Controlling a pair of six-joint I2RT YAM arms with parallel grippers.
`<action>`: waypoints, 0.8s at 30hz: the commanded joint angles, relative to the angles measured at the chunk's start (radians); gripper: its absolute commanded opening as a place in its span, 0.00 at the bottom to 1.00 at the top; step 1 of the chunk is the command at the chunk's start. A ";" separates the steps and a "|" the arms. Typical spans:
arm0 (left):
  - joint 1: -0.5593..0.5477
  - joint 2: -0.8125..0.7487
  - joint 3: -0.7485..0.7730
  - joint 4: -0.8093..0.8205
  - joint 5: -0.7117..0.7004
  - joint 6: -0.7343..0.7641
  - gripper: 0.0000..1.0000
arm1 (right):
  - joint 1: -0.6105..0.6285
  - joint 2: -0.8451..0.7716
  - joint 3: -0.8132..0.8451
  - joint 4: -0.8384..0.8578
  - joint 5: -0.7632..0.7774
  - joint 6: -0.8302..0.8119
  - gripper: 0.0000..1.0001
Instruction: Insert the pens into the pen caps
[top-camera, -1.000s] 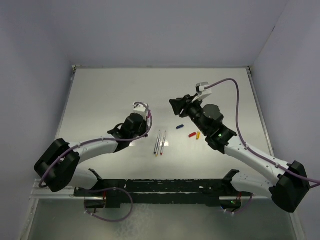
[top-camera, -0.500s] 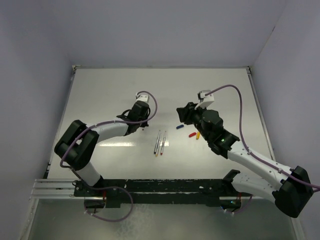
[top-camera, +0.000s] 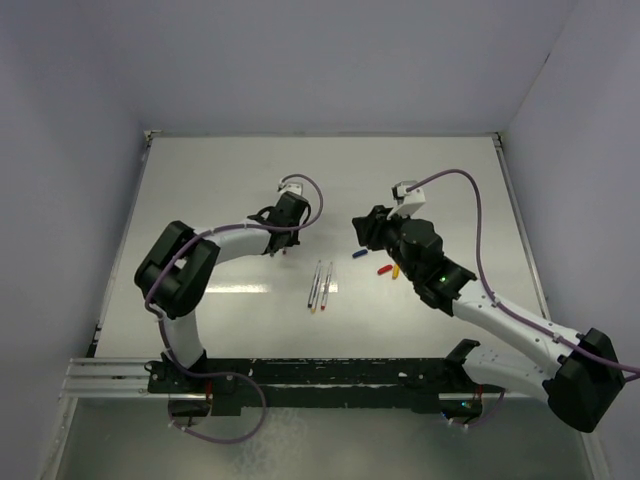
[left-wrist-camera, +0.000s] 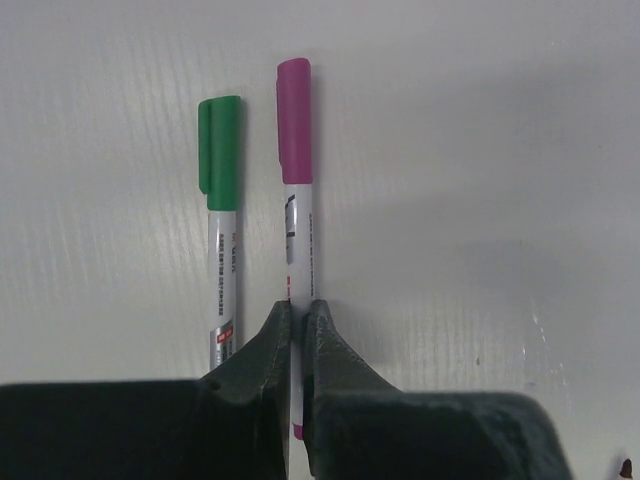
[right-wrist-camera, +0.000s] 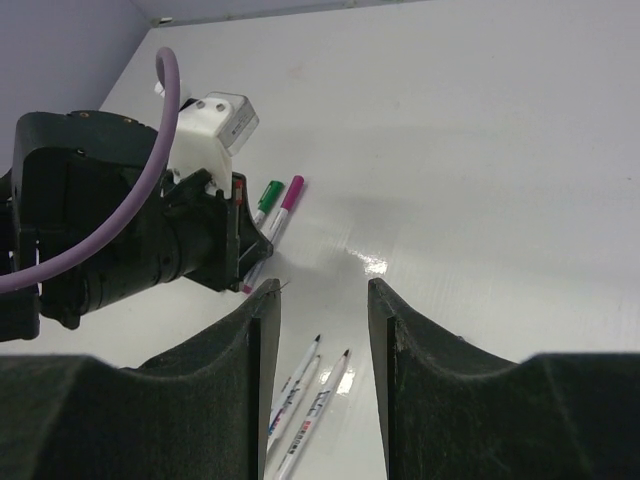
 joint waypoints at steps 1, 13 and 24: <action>0.007 0.038 0.042 -0.040 -0.016 0.006 0.06 | -0.001 0.004 0.005 0.031 0.023 -0.004 0.43; 0.008 0.010 0.102 -0.084 -0.023 0.006 0.24 | 0.000 0.009 0.003 0.042 0.014 -0.005 0.42; 0.007 -0.200 0.114 -0.095 -0.019 0.036 0.28 | 0.000 0.011 -0.004 0.054 0.067 -0.004 0.43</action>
